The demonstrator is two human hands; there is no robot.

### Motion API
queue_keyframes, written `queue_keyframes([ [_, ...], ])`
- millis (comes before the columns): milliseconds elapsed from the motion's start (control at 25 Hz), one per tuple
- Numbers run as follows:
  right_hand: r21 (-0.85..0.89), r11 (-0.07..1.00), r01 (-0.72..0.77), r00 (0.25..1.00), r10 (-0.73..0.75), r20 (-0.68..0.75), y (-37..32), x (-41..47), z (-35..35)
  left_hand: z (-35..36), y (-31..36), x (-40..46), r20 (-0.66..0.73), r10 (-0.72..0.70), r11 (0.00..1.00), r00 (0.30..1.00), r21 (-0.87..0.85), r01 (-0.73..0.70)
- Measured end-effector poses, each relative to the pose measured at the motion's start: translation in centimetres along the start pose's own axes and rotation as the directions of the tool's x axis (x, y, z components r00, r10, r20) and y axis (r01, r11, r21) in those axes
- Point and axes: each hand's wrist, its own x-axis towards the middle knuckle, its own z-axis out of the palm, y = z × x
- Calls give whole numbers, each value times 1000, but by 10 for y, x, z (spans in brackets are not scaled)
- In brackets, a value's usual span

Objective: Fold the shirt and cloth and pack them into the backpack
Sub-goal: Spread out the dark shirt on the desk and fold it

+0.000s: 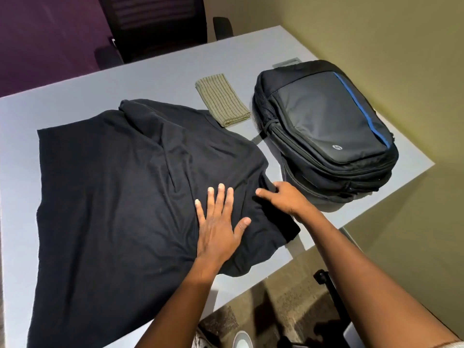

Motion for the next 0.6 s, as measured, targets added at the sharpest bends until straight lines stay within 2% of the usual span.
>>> queue_keyframes([
  [80,-264,964,-40,987,79,139,10,-4,-6,4,0,-10,69,23,1000,997,18,-24],
  [160,-316,947,-53,967,127,219,29,-10,-9,11,-8,-18,125,-7,997,992,82,-3],
  [240,-133,991,-1,971,33,237,46,-18,-10,14,-15,-20,138,-17,992,990,124,0],
  [280,32,999,30,978,-36,204,50,-24,-8,13,-16,-19,141,-19,992,990,125,1],
  [360,389,920,49,992,-92,92,51,-34,-4,12,-14,-18,131,-27,995,991,101,13],
  [440,627,779,27,994,-87,66,49,-40,1,10,-13,-17,127,-35,997,991,70,26],
  [520,718,695,-32,984,-106,146,47,-42,7,8,-13,-16,136,-39,999,990,42,33],
  [560,684,727,-60,969,-122,215,48,-43,8,7,-14,-16,141,-39,999,989,30,35],
  [600,581,812,-55,949,-139,283,52,-42,8,5,-14,-16,147,-39,999,988,19,37],
])
